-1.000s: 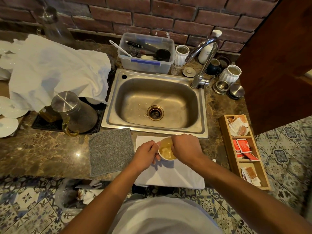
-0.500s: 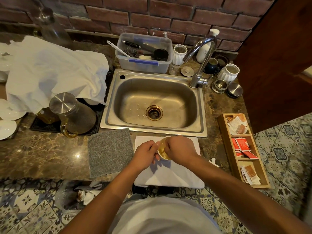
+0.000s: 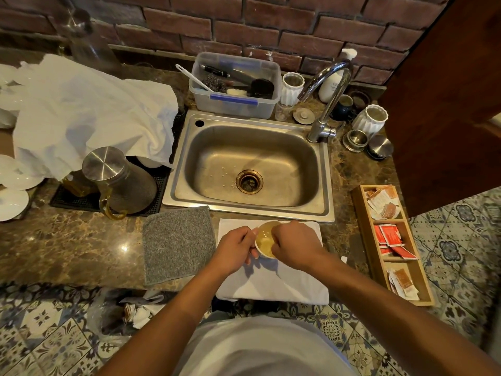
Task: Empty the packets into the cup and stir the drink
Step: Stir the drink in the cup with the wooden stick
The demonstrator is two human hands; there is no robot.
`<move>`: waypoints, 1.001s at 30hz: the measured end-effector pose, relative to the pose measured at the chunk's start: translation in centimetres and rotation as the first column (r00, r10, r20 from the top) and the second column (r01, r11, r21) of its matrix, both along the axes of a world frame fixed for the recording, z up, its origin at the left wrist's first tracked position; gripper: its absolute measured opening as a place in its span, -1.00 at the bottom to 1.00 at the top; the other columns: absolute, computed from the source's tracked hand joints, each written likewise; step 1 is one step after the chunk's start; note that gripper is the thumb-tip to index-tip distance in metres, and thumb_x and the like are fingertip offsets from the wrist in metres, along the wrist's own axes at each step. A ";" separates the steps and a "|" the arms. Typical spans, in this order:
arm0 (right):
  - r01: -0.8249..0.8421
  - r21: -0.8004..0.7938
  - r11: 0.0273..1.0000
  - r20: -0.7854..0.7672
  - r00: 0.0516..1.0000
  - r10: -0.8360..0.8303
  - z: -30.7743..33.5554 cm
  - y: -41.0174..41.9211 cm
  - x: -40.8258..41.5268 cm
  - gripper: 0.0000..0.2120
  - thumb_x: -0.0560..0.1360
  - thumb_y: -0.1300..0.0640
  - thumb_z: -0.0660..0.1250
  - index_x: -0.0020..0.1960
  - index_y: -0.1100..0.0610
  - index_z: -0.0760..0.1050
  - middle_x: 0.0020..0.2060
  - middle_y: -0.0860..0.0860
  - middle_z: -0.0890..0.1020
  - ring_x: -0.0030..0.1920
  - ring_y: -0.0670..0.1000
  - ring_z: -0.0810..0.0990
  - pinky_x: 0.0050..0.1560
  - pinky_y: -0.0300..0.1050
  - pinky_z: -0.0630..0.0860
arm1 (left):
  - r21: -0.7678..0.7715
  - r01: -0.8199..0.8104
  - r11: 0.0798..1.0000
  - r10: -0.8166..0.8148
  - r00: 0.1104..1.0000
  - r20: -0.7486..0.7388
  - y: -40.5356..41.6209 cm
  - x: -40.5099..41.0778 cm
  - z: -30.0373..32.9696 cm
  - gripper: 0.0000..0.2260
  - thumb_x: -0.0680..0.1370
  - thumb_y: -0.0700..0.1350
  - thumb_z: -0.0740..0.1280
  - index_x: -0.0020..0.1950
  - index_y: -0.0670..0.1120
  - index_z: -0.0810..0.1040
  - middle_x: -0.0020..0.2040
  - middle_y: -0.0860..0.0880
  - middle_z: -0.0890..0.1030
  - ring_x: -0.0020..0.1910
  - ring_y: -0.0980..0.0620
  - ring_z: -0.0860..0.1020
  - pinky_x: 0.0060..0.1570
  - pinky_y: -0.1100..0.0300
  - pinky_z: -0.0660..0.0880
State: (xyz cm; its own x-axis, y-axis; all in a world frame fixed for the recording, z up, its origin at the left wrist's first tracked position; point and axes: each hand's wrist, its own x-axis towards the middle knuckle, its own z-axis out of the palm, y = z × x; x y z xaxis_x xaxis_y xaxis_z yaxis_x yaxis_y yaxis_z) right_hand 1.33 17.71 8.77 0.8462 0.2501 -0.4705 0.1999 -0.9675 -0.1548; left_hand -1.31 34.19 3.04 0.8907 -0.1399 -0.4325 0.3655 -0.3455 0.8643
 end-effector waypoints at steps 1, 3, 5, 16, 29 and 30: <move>-0.007 -0.001 1.000 -0.001 1.000 0.007 0.0 0.2 -0.1 -0.75 0.56 -0.01 0.36 0.13 0.10 0.64 -0.01 0.09 0.70 -0.06 0.09 0.64 -0.08 -0.12 0.53 | 0.000 0.003 1.000 -0.003 1.000 0.000 0.0 0.1 -0.1 -0.66 0.71 -0.02 0.17 -0.23 -0.08 0.48 -0.36 -0.06 0.66 -0.49 0.10 0.51 -0.40 0.29 0.46; -0.016 0.007 1.000 0.014 1.000 0.016 -0.1 0.6 -0.1 -0.77 0.57 0.00 0.34 0.10 0.10 0.65 -0.04 0.08 0.69 -0.08 0.09 0.64 -0.12 -0.12 0.50 | -0.005 0.002 1.000 -0.002 1.000 -0.002 0.0 0.1 -0.2 -0.66 0.71 -0.02 0.17 -0.23 -0.07 0.48 -0.32 -0.12 0.68 -0.47 0.05 0.52 -0.39 0.27 0.46; -0.009 0.034 0.999 0.036 0.999 0.008 -0.1 1.1 0.1 -0.78 0.58 -0.01 0.31 0.08 0.08 0.66 -0.06 0.07 0.70 -0.09 0.09 0.64 -0.15 -0.12 0.48 | -0.003 -0.001 1.000 0.001 1.000 -0.005 0.0 0.1 -0.3 -0.66 0.71 -0.01 0.17 -0.25 -0.07 0.47 -0.31 -0.14 0.69 -0.46 0.03 0.52 -0.38 0.27 0.46; 0.056 0.059 0.997 0.082 0.995 -0.061 0.2 0.0 1.0 -0.71 0.58 -0.03 0.33 0.24 0.05 0.60 0.06 0.07 0.69 -0.01 0.09 0.64 -0.10 -0.14 0.46 | -0.011 -0.017 1.000 0.016 0.999 -0.032 -0.1 0.1 -0.3 -0.66 0.70 0.00 0.18 -0.18 -0.17 0.49 -0.27 -0.19 0.70 -0.44 -0.01 0.53 -0.41 0.25 0.46; -0.015 0.039 0.999 0.069 0.998 0.012 -0.2 0.7 0.6 -0.76 0.59 -0.05 0.31 0.10 0.05 0.66 -0.04 0.06 0.70 -0.08 0.07 0.64 -0.12 -0.14 0.51 | 0.000 -0.002 1.000 0.002 1.000 -0.022 0.0 0.1 -0.5 -0.64 0.70 0.04 0.18 -0.18 -0.15 0.51 -0.26 -0.18 0.70 -0.43 0.03 0.54 -0.33 0.21 0.49; -0.011 0.035 0.999 0.083 0.997 0.008 -0.2 0.7 0.7 -0.74 0.60 -0.07 0.30 0.13 0.04 0.65 -0.02 0.05 0.71 -0.06 0.07 0.64 -0.08 -0.12 0.54 | -0.001 -0.006 1.000 0.006 1.000 -0.022 0.0 0.1 -0.5 -0.63 0.70 0.04 0.18 -0.17 -0.17 0.51 -0.26 -0.19 0.70 -0.44 0.03 0.54 -0.35 0.23 0.49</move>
State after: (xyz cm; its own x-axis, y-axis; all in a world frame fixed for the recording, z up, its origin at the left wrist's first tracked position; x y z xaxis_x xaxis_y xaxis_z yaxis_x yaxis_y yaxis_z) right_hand 2.03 18.37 8.58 0.8793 0.2738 -0.3896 0.2227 -0.9596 -0.1717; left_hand -1.19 34.16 2.57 0.8817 -0.1350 -0.4522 0.3869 -0.3418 0.8564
